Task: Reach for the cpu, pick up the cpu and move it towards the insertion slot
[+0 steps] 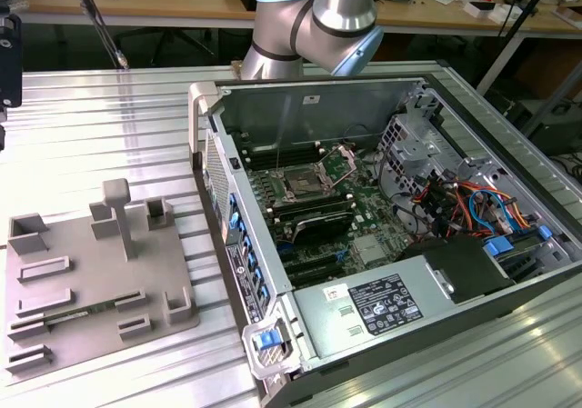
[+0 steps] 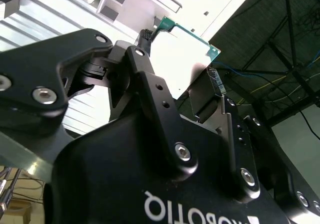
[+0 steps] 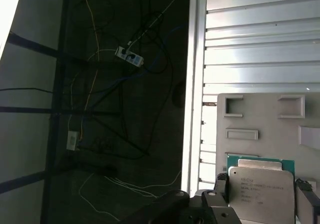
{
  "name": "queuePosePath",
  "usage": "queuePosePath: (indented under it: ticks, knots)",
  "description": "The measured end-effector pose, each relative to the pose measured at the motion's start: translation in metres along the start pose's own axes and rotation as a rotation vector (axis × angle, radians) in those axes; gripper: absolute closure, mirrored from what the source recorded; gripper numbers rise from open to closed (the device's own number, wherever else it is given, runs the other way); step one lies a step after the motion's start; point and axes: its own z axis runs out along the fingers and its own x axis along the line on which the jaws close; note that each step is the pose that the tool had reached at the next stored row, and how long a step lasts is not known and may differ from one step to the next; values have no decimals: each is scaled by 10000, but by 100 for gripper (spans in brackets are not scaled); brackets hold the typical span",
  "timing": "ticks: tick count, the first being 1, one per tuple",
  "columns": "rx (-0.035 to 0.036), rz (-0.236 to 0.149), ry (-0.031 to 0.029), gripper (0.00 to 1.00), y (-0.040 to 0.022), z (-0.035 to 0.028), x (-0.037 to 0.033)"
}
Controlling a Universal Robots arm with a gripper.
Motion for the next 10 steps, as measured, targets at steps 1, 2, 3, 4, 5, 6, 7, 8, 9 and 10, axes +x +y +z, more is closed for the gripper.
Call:
queuePosePath:
  ticks: [1, 2, 3, 4, 5, 6, 7, 8, 9, 10]
  knots:
    - [0, 0, 0, 45, 1, -9, 0]
    - [1, 1, 0, 45, 1, -20, 0]
    - [1, 1, 1, 45, 2, -34, 0]
    - [1, 1, 0, 45, 3, -48, 0]
    - [0, 0, -1, 45, 4, -63, 1]
    - [0, 1, -1, 45, 5, -79, 1]
    - [0, 1, -1, 45, 7, -100, 1]
    - [1, 0, 0, 45, 8, -117, 1]
    - [0, 0, -1, 45, 9, -147, 1]
    - [0, 0, -1, 45, 10, -157, 1]
